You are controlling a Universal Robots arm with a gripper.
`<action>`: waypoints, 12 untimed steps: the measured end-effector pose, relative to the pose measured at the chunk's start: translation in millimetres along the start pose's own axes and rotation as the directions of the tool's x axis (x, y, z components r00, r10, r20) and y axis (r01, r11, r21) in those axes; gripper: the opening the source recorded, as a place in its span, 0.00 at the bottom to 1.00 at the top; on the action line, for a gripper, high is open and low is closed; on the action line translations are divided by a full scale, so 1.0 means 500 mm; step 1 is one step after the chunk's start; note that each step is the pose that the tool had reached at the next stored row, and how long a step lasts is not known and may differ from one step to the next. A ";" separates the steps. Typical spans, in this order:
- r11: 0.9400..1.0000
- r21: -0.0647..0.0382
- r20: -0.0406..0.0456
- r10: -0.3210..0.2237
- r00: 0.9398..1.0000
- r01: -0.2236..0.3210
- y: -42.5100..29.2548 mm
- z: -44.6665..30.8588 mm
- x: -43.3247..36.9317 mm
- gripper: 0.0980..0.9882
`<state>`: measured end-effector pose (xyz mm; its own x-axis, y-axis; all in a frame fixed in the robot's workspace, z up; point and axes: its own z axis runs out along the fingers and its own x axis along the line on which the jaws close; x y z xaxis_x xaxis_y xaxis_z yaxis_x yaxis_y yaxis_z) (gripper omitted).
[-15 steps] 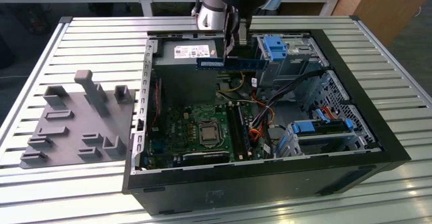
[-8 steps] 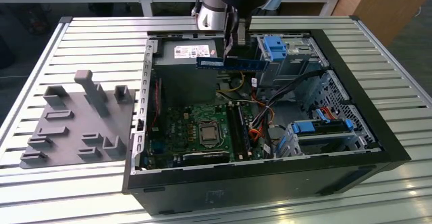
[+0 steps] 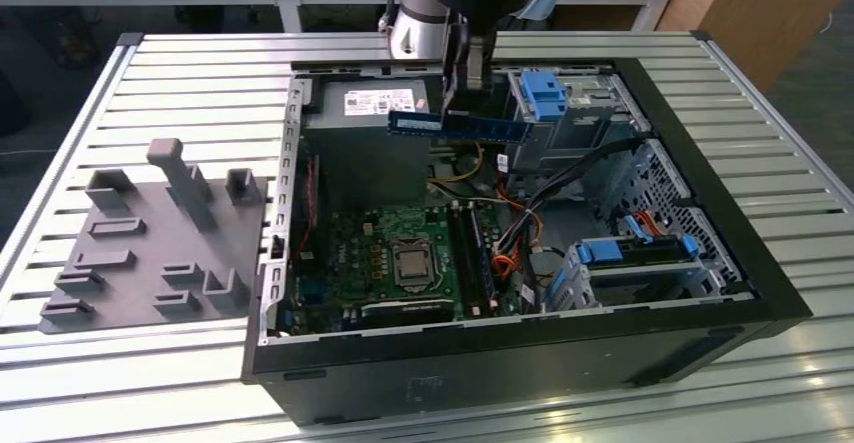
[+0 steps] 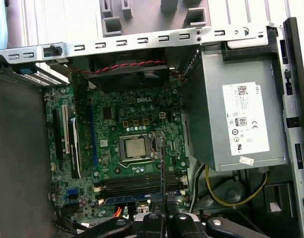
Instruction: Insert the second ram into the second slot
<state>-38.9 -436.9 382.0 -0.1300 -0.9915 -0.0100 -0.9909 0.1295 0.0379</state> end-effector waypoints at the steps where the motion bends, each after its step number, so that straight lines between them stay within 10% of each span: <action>1: 1.000 0.000 0.000 0.004 1.000 -0.004 0.000 0.000 0.000 0.04; 12: 0.999 0.000 0.002 0.053 0.999 -0.053 0.000 0.000 0.000 0.04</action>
<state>-38.9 -436.9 382.0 -0.1821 -0.9832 -0.0100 -0.9826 0.1816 0.0380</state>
